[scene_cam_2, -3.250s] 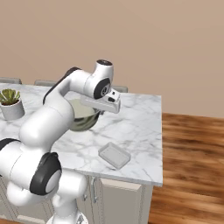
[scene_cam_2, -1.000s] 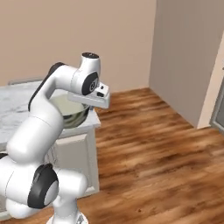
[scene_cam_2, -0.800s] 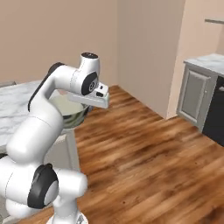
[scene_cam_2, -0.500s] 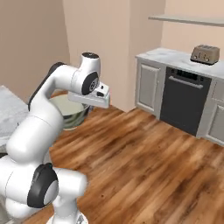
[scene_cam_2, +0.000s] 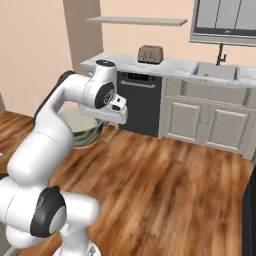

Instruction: Pick the bowl and tupperware and place them in the sink. Then turn on the water.

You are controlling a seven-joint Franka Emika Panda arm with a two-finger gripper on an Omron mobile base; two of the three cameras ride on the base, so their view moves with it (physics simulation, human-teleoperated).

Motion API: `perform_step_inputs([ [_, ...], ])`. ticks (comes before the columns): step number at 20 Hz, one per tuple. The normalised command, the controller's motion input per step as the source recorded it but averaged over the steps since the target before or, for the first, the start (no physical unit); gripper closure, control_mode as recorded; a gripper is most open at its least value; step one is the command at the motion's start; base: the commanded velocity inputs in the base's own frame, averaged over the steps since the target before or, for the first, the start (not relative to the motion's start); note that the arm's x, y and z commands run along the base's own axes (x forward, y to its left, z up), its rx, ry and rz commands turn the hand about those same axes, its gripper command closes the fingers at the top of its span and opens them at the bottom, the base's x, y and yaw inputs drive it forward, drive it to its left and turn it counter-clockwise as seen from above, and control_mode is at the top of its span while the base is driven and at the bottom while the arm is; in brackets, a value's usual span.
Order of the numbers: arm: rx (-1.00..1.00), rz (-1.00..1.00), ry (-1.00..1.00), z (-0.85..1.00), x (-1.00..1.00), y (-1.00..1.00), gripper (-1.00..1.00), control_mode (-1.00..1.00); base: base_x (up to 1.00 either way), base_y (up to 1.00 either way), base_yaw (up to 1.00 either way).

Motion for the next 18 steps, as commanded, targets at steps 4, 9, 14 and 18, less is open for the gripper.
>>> perform_step_inputs([
  [4, 0.0, 0.0, 0.0, 0.0, 0.0, 0.0, 1.0, 1.0, 0.23, 0.0, -0.33],
  [9, 0.0, 0.0, 0.0, 0.0, 0.0, 0.0, 1.0, 1.0, 0.61, 0.0, -0.08],
  [14, 0.0, 0.0, 0.0, 0.0, 0.0, 0.0, 1.0, 1.0, 0.77, 0.0, -0.05],
  [18, 0.0, 0.0, 0.0, 0.0, 0.0, 0.0, 1.0, 1.0, 0.82, 0.0, -0.06],
])
